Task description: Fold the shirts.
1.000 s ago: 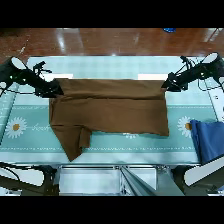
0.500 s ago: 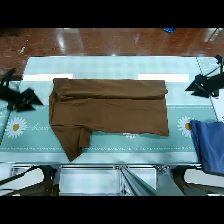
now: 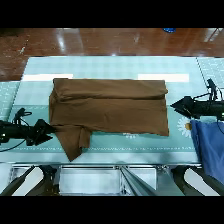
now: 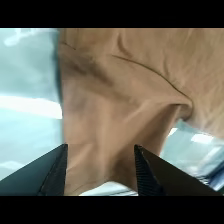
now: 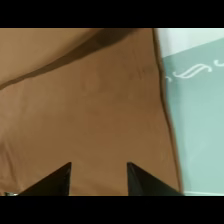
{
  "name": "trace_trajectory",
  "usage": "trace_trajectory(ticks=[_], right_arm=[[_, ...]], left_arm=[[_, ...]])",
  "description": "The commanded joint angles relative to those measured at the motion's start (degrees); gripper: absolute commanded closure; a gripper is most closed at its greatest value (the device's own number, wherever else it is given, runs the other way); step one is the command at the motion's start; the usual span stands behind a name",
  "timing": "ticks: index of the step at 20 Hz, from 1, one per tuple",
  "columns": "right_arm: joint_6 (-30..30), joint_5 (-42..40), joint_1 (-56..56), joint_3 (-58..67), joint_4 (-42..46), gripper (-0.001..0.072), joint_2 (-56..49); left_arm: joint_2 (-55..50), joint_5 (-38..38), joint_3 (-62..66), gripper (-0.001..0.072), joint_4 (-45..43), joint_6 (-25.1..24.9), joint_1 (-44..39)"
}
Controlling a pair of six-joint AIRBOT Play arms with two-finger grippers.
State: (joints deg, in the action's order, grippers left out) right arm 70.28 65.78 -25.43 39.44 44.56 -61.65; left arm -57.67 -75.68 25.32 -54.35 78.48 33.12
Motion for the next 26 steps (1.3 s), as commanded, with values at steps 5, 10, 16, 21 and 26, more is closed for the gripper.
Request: trace_trajectory(ticks=[5, 10, 16, 21, 26], right_arm=[[-1.46, 0.52, -0.04, -2.54, -3.48, 0.0304, 1.4], [-1.46, 0.26, -0.04, -2.54, -3.52, 0.0303, 1.4], [-0.72, 0.13, -0.87, -2.54, -3.61, 0.0304, 1.4], [4.85, 8.28, -11.23, -2.86, 13.46, 0.0303, 1.42], [8.72, 10.14, -7.91, -9.81, 16.15, 0.0304, 0.9]], left_arm=[[0.48, 9.86, -4.92, 0.0199, 1.81, 0.09, -0.81], [-0.02, 9.97, -5.14, 0.0199, 2.21, -0.52, 0.39], [-6.12, 17.22, -5.29, 0.0523, 5.97, 0.37, -13.05], [-6.08, 11.76, -1.44, 0.069, 5.97, -2.38, -13.75], [-6.08, 10.03, -0.04, 0.069, 6.6, -2.38, -13.86]])
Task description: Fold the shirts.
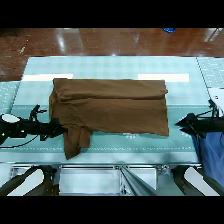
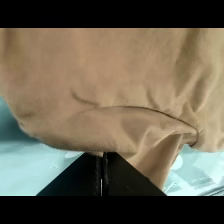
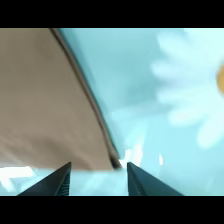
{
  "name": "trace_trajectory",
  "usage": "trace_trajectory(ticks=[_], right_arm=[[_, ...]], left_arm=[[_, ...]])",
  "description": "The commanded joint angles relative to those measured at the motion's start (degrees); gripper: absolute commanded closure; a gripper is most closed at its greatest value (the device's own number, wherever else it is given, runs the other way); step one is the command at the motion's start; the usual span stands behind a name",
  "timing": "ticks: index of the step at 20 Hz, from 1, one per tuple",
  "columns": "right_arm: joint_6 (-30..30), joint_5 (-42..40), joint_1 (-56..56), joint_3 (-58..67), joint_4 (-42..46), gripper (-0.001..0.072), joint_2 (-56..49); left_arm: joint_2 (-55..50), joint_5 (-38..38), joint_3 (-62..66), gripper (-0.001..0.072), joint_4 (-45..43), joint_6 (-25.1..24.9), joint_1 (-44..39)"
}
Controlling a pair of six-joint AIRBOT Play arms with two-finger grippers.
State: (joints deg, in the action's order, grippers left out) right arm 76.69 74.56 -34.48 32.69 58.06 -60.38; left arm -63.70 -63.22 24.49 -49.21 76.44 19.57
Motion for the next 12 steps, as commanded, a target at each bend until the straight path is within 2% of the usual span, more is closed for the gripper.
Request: trace_trajectory(ticks=[1, 7, 9, 10, 11, 12], right_arm=[[2.29, 1.18, 2.27, -3.87, 2.19, 0.0304, -1.18], [1.95, -9.03, 9.68, -4.22, -4.11, 0.0307, -8.76], [0.83, -12.76, 12.92, -4.11, -9.09, 0.0324, -10.75], [0.07, -14.08, 14.16, -3.69, -11.34, 0.0382, -11.34], [-1.31, -14.36, 14.99, -2.69, -13.09, 0.0502, -11.54], [-4.26, -12.96, 15.43, -1.05, -14.29, 0.069, -11.54]], left_arm=[[-0.04, -2.71, 0.79, 0.069, 1.49, -0.35, -0.31], [-0.04, -3.17, 0.79, 0.069, 1.7, -0.33, -0.31], [-0.04, -3.5, 0.79, 0.069, 1.7, -0.33, -0.31], [-0.04, -3.48, 0.79, 0.0689, 1.7, -0.35, -0.31], [-0.04, -3.41, 0.98, 0.0689, 1.55, -0.57, -0.26], [-0.15, -3.72, 2.25, 0.069, 0.52, -1.44, -0.13]])
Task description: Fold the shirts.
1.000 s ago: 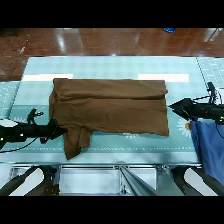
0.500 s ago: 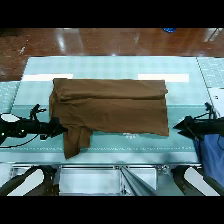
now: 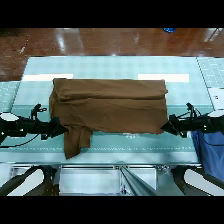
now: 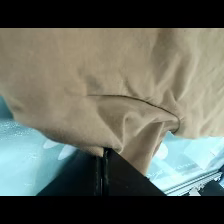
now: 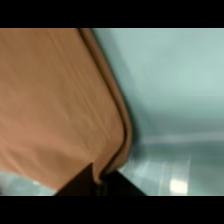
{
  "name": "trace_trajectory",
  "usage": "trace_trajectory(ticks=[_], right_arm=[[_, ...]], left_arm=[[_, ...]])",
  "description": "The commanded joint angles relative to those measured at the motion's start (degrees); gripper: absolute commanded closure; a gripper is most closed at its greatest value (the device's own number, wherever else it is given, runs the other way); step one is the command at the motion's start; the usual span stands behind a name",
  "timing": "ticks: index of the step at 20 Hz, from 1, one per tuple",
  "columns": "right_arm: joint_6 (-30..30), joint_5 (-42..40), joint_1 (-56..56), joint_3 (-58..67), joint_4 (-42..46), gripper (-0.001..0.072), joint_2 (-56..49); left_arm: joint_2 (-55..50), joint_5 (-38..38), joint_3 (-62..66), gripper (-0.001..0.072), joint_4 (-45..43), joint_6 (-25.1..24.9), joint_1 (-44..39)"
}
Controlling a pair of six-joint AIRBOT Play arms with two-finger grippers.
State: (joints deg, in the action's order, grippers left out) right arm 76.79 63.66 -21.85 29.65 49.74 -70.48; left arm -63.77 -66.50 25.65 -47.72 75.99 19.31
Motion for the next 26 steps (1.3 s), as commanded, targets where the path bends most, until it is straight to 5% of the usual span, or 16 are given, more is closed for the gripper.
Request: trace_trajectory(ticks=[1, 4, 7, 14, 23, 24, 25, 26], right_arm=[[-6.32, 0.74, 2.78, 4.0, -6.34, 0.0688, -1.42], [-6.54, 6.97, 1.97, 12.33, -4.17, 0.0689, -1.33], [-4.92, 4.13, 2.51, 19.67, -4.35, 0.0689, -3.13], [-1.33, 0.79, 5.95, 37.66, -6.34, 0.0689, -18.12], [-0.98, -3.74, 6.01, 47.89, -7.72, 0.0688, -29.79], [-0.92, -4.68, 6.01, 48.02, -7.8, 0.0578, -30.47], [-1.01, -5.46, 6.01, 48.02, -7.78, 0.0305, -30.91], [-1.33, -6.25, 5.95, 48.02, -7.61, 0.0303, -30.95]], left_arm=[[-0.09, -1.6, 3.34, 0.069, -2.23, -0.92, 0.52], [-0.09, -4.85, 12.17, 0.069, -1.07, -0.74, 1.86], [-2.47, -1.84, 21.86, 0.069, -2.62, 0.39, 0.59], [-25.53, -2.32, 47.84, 0.069, -2.78, 8.81, -4.5], [-47.6, -7.61, 75.89, 0.069, -2.78, 12.41, -8.07], [-48.57, -7.5, 76.46, 0.0687, -2.78, 12.39, -8.35], [-49.13, -7.54, 76.41, 0.0568, -2.84, 12.39, -8.81], [-49.42, -8.63, 76.43, 0.029, -2.8, 12.33, -9.2]])
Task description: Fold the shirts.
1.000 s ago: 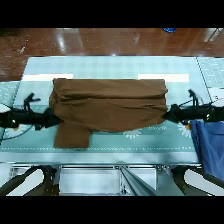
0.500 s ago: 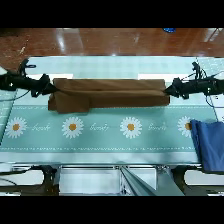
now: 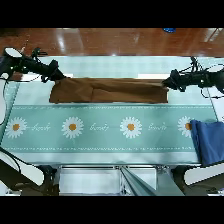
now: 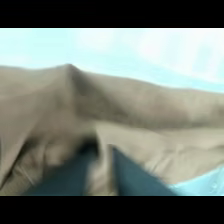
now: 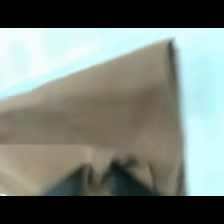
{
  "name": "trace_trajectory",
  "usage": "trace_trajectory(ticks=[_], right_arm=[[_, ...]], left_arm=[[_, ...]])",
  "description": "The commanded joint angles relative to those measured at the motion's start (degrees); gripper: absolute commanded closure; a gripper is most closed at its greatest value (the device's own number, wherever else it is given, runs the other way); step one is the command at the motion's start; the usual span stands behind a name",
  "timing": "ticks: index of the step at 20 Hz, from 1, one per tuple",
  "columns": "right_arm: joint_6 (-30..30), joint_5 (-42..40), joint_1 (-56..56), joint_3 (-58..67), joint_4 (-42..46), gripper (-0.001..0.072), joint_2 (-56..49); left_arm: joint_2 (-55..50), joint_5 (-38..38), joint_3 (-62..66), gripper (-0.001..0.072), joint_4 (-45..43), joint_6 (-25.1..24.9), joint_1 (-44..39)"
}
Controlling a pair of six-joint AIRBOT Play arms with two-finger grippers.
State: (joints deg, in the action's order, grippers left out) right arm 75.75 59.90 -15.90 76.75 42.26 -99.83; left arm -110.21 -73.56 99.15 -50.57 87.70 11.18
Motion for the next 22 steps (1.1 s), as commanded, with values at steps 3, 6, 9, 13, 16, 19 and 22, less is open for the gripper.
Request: trace_trajectory(ticks=[3, 6, 9, 13, 16, 19, 22], right_arm=[[-0.83, -2.71, -1.36, 1.05, 2.82, 0.0304, -0.2], [4.81, 1.05, -5.07, 1.03, 10.99, 0.0304, 2.47], [8.76, 2.97, -6.54, -0.63, 15.65, 0.0304, 2.73], [5.29, 1.77, -4.09, -3.19, 6.45, 0.0304, -0.55], [0.87, 1.09, -0.81, -3.19, -3.45, 0.0304, -3.72], [-0.17, 0.07, 2.49, -3.19, -6.19, 0.0307, -5.11], [-2.6, 1.97, 4.35, -3.13, -6.73, 0.0688, -4.13]], left_arm=[[-2.78, -6.69, 4.96, 0.0199, -0.04, -2.1, 0.44], [1.18, -11.69, 6.47, 0.0199, -3.82, -2.43, 4.52], [8.37, -10.01, 3.41, 0.02, -22.08, 2.25, 6.21], [24.74, 7.65, -15.74, 0.02, -22.73, 1.97, 3.76], [37.73, 17.79, -32.24, 0.02, -21.44, 1.95, -0.5], [44.39, 19.41, -41.16, 0.02, -20.76, 1.97, -4.74], [44.7, 18.99, -42.34, 0.02, -20.28, 1.95, -8.83]])
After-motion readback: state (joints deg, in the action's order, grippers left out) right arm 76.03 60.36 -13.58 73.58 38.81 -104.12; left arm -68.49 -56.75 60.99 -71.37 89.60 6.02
